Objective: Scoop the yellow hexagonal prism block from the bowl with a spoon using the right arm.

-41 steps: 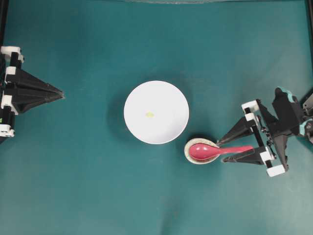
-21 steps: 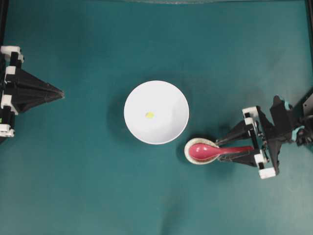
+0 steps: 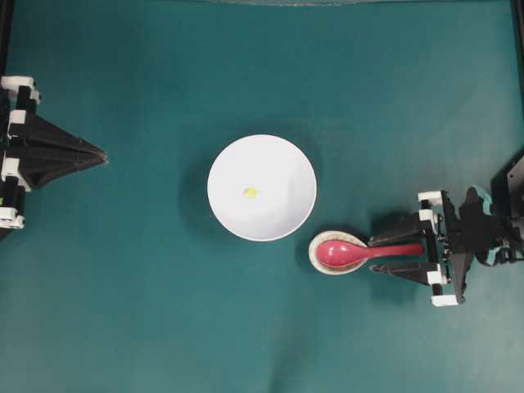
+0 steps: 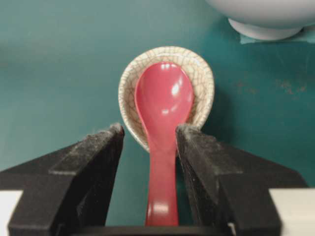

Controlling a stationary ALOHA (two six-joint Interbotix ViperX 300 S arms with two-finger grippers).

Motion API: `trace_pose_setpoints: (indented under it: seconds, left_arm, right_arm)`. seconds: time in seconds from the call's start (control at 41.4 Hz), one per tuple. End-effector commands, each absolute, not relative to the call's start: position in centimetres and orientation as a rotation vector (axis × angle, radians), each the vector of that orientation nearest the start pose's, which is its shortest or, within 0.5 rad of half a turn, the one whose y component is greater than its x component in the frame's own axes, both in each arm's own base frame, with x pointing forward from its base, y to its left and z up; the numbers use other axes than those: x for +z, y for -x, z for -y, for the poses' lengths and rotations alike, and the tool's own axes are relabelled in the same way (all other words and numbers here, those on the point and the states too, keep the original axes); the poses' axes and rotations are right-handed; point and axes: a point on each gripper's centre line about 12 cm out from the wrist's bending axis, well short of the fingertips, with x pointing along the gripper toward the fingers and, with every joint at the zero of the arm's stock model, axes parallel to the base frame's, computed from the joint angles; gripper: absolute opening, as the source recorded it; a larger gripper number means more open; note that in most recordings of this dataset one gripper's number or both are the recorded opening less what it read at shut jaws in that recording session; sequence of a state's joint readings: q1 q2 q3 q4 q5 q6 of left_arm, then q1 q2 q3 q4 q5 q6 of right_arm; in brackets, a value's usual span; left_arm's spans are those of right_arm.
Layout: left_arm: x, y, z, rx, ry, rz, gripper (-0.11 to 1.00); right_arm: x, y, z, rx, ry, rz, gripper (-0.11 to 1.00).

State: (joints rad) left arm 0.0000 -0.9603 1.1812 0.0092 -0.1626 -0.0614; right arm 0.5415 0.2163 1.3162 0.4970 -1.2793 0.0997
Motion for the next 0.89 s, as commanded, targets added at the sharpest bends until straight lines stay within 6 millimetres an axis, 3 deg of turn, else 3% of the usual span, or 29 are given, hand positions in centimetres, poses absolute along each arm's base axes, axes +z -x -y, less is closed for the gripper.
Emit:
trace_pose_setpoints:
  seconds: [0.0, 0.87]
  left_arm:
    - [28.13, -20.16, -0.01, 0.001, 0.052, -0.038, 0.01]
    - [28.04, -20.18, -0.01, 0.001, 0.052, -0.041, 0.01]
  right_arm:
    - [8.08, -22.98, -7.57, 0.036, -0.107, -0.245, 0.53]
    - [7.31, -22.76, -7.58, 0.034, -0.103, -0.314, 0.47]
